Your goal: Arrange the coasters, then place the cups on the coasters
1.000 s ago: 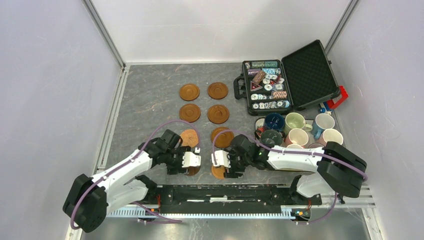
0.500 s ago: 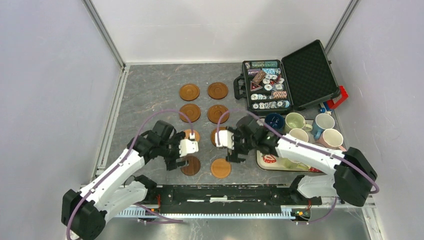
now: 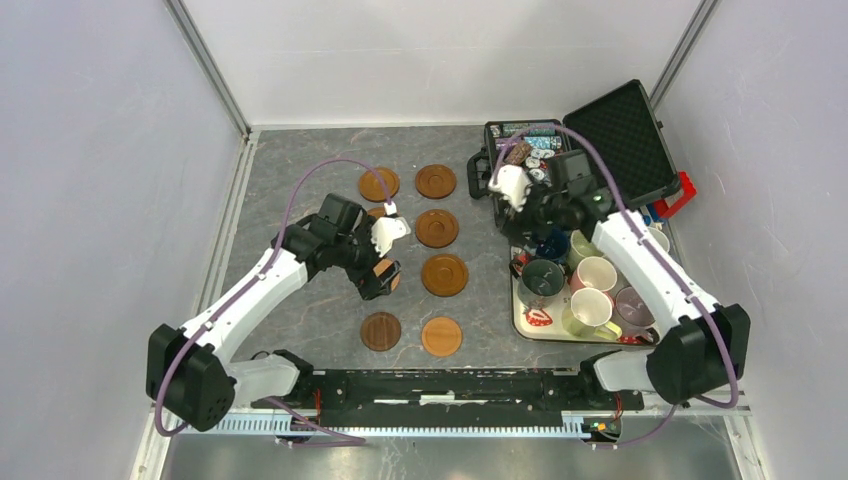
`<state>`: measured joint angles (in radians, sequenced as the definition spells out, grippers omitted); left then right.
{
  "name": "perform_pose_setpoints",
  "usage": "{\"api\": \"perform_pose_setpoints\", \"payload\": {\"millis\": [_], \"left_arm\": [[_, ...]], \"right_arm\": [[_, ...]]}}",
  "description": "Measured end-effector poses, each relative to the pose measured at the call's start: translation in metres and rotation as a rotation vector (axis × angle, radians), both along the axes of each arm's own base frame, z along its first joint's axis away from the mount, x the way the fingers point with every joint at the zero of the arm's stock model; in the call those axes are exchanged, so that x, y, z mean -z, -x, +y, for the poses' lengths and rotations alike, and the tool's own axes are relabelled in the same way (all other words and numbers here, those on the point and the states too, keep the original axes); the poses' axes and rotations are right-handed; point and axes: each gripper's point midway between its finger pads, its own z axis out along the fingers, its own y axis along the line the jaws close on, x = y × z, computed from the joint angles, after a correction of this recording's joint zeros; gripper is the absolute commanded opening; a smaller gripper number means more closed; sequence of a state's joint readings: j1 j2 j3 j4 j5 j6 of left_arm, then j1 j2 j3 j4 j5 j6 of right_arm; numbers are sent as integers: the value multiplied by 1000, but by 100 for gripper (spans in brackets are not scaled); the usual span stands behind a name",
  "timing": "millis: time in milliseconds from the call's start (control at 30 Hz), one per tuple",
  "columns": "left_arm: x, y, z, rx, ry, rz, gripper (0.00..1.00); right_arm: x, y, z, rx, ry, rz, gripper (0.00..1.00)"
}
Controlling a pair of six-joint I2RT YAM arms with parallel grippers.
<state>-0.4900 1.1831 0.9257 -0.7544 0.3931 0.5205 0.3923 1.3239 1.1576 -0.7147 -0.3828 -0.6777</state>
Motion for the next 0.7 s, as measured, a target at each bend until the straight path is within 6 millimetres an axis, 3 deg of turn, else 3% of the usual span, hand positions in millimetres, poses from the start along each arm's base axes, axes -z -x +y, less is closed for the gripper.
{"api": "perform_pose_setpoints", "payload": {"millis": [100, 200, 333, 467, 700], "left_arm": [[-6, -9, -6, -25, 21, -6, 100], [-9, -14, -9, -41, 34, -9, 100], [-6, -19, -12, -51, 33, -1, 100], [-4, -20, -11, -58, 26, 4, 100], [-5, -24, -11, -67, 23, -12, 100]], "right_arm": [[-3, -20, -43, 131, 18, 35, 86], [3, -25, -83, 237, 48, 75, 78], [17, -19, -123, 352, 89, 151, 55], [30, -9, -138, 403, 113, 192, 51], [63, 26, -137, 435, 119, 300, 46]]}}
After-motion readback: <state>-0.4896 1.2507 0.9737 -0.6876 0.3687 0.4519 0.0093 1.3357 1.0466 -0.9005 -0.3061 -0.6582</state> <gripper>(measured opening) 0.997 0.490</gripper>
